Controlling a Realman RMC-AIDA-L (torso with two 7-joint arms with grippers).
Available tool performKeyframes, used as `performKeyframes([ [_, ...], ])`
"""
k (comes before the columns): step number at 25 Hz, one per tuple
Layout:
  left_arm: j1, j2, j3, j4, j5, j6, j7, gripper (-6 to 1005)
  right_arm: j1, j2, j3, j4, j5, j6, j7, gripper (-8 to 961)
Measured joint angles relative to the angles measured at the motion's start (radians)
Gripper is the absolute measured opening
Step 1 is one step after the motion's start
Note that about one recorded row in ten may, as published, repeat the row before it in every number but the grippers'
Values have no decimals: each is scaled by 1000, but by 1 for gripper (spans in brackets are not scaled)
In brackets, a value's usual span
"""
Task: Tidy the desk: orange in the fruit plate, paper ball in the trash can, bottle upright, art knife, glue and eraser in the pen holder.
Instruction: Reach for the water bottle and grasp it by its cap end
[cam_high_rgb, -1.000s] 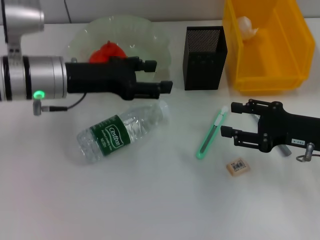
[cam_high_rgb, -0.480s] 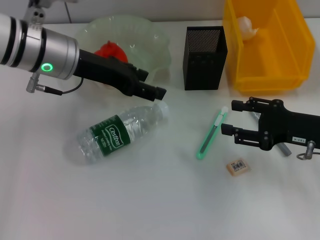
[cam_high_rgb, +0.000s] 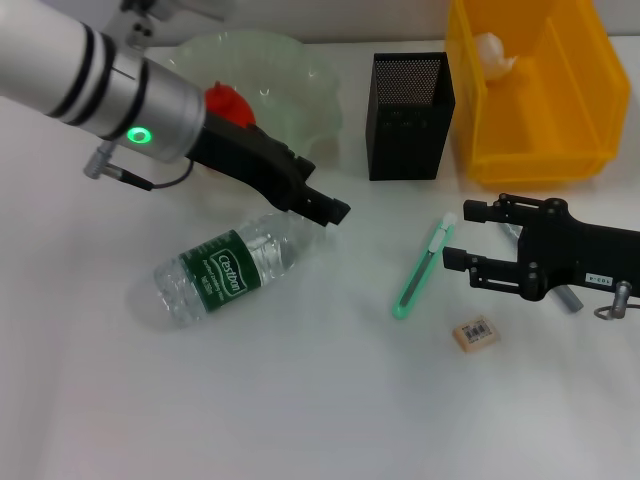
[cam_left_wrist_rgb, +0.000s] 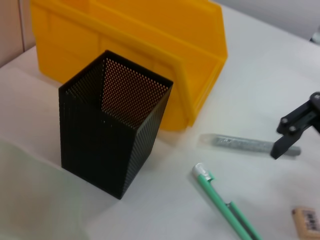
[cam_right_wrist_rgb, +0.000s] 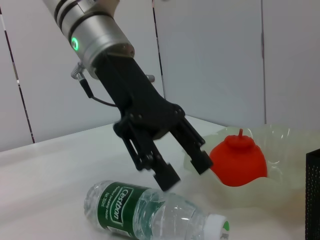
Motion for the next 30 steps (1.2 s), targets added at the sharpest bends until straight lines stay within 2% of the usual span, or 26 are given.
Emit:
performKeyframes([
  [4, -1, 0, 116, -3, 1, -82, -31, 797, -2, 0, 0, 0, 0, -1, 0, 688],
  [11, -6, -7, 187, -7, 58, -143, -69, 796, -5, 1, 0, 0, 0, -2, 0, 688],
  [19, -6, -7, 276, -53, 59, -235, -76, 796, -2, 2, 0, -4, 0, -1, -4, 689],
  [30, -5, -6, 309, -80, 59, -288, -70, 795, 0, 2, 0, -6, 0, -1, -4, 688],
])
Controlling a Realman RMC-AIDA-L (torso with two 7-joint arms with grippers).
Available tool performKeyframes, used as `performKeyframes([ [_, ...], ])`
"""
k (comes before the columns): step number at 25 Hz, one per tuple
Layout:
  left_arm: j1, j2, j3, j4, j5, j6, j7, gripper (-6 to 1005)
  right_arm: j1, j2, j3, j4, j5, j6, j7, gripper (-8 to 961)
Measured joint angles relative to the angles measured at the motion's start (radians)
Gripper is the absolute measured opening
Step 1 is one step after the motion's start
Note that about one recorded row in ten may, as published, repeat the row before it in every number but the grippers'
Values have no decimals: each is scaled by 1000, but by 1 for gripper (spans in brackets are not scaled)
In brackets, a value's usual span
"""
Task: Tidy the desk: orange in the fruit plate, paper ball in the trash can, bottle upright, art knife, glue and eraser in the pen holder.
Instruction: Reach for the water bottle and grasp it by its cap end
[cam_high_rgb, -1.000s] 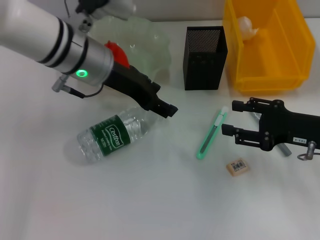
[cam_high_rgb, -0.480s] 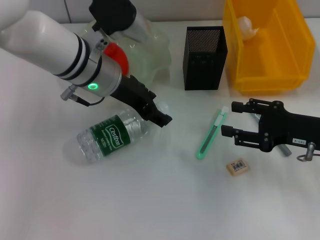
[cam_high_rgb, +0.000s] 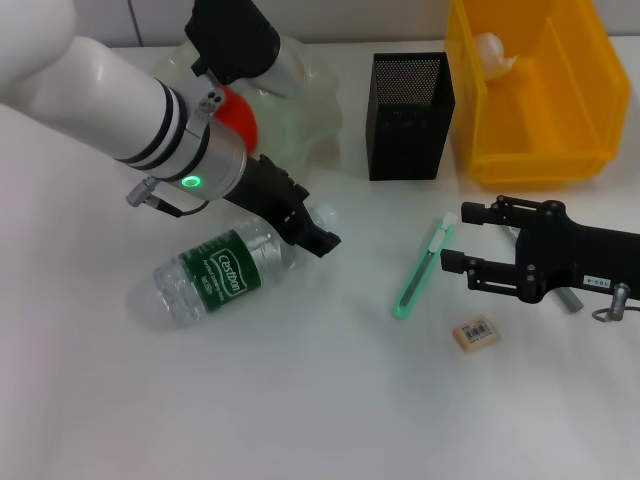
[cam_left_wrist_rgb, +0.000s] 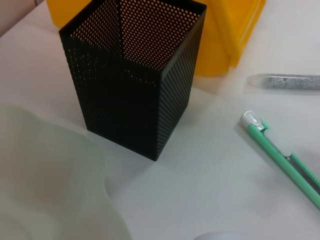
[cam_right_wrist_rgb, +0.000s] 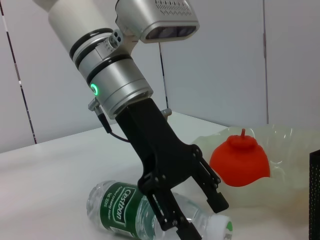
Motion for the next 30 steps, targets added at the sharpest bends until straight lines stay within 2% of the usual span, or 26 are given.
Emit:
performKeyframes([
  [11, 6, -2, 72, -13, 0, -60, -1, 794, 1, 1, 0, -3, 0, -1, 1, 689],
  [23, 0, -2, 86, -25, 2, -81, 5, 793, 4, 2, 0, -5, 2, 1, 5, 689],
  [29, -3, -2, 127, -24, 2, -99, 7, 793, 8, 2, 0, -11, 2, 6, 3, 688],
  [30, -3, -2, 127, -24, 2, -99, 7, 763, 8, 2, 0, -11, 2, 6, 3, 688],
])
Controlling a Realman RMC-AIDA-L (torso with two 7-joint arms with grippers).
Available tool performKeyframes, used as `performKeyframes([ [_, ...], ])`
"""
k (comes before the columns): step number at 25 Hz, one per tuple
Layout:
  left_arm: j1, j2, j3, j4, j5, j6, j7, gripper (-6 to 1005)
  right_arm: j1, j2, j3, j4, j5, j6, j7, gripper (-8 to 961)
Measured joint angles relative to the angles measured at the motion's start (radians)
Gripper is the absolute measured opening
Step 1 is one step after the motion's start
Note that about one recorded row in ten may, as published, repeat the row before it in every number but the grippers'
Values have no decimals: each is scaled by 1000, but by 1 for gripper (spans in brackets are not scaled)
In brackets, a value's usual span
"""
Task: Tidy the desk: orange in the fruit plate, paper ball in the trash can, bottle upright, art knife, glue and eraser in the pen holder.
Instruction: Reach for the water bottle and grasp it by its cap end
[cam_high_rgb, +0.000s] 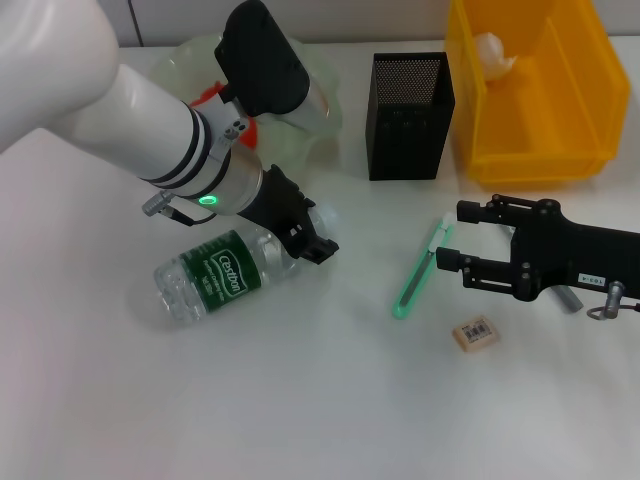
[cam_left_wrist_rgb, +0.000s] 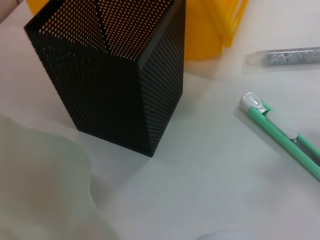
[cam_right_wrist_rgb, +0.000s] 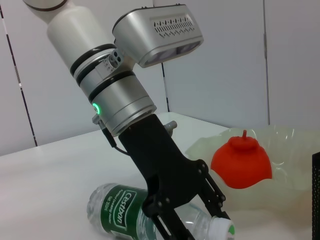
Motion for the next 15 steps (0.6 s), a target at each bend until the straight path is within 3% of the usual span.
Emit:
performKeyframes([
  [6, -2, 0, 21, 0, 0, -19, -2, 580, 2, 0, 0, -1, 0, 1, -1, 688],
  [15, -5, 0, 23, 1, 1, -23, 0, 492, 4, -2, 0, -1, 0, 1, -1, 688],
])
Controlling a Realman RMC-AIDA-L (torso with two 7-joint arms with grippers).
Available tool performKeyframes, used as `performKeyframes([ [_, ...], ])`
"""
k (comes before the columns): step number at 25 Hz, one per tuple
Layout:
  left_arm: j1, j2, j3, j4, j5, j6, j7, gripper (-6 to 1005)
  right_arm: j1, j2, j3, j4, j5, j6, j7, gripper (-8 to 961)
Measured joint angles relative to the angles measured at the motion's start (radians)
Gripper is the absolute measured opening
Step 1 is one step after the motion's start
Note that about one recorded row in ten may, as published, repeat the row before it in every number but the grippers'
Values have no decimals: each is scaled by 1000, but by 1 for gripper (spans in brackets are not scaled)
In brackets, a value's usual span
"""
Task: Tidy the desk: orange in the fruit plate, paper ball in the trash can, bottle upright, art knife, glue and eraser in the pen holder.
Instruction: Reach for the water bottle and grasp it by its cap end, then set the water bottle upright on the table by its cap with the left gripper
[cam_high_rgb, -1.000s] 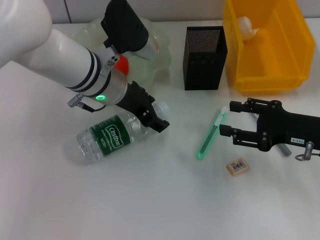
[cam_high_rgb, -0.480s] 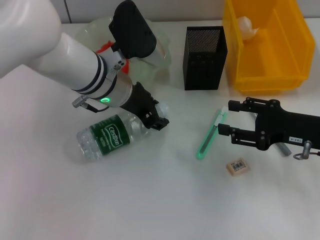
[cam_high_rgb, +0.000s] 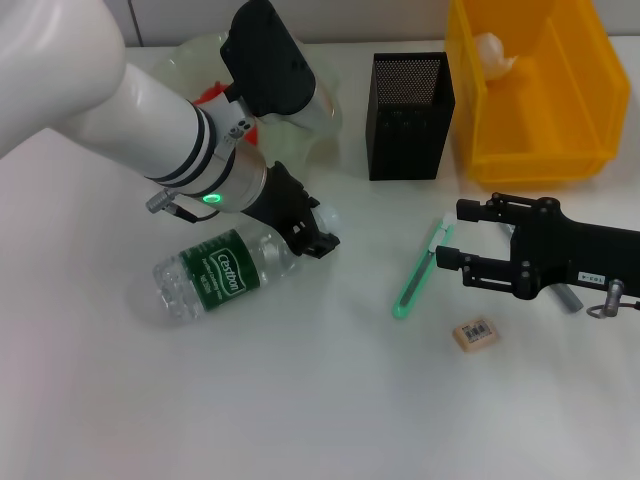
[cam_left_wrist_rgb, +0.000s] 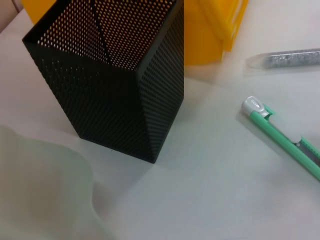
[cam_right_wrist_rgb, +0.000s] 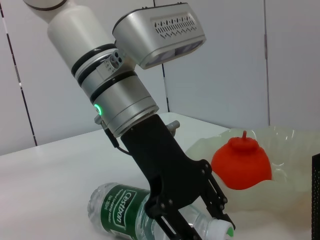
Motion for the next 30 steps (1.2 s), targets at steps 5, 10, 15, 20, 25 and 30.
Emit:
performKeyframes([
  [5, -1, 0, 0, 0, 0, -3, 0, 465, 0, 0, 0, 0, 0, 0, 1, 688],
  [10, 8, 0, -2, 8, -1, -3, 1, 443, 0, 0, 0, 1, 0, -1, 1, 689],
  [15, 43, 4, -19, 67, -9, 18, -7, 444, 1, -1, 0, 2, 0, -3, 2, 689],
  [20, 104, 8, -113, 180, -32, 99, 0, 444, 2, -2, 0, 2, 0, -8, 3, 689],
  [25, 151, 12, -244, 247, -120, 197, 55, 444, 2, -2, -2, 3, 0, -12, 4, 689],
  [30, 170, 14, -377, 258, -206, 283, 124, 443, 5, -2, 0, 3, 0, -20, 4, 689],
])
